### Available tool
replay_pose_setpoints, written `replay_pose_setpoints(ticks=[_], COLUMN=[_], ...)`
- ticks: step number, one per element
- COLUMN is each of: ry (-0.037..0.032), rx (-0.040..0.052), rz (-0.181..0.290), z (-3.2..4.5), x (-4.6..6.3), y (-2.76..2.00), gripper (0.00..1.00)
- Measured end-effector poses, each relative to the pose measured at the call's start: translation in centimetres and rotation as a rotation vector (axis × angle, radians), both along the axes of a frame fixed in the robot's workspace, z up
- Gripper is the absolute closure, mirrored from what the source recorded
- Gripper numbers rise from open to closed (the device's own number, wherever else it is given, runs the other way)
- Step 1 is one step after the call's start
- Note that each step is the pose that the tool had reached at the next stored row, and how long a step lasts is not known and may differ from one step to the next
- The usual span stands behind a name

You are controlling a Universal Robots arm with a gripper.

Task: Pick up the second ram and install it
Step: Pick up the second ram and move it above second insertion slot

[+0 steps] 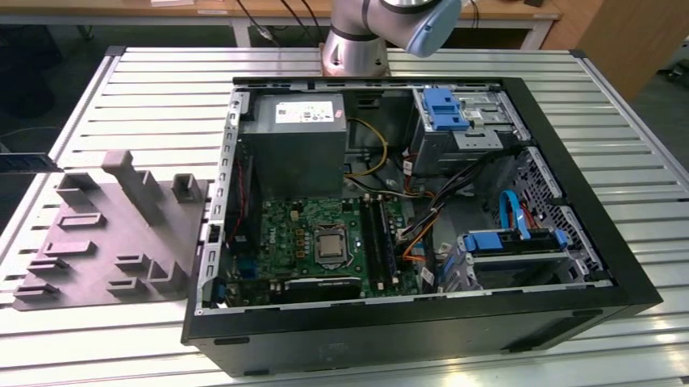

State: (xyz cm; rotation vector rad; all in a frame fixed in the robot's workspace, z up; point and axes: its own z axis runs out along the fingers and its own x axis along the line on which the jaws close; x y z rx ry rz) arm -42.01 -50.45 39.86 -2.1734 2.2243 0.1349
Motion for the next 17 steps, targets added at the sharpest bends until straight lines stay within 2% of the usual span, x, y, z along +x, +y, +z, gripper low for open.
replay_pose_setpoints(ticks=[7, 17], ry=[0.0003, 0.0002], rx=[-0.0002, 0.0008], rz=[0.0, 0.0], z=[0.04, 0.03], x=[0.0, 1.2], y=[0.0, 0.0], gripper=[0.89, 0.89])
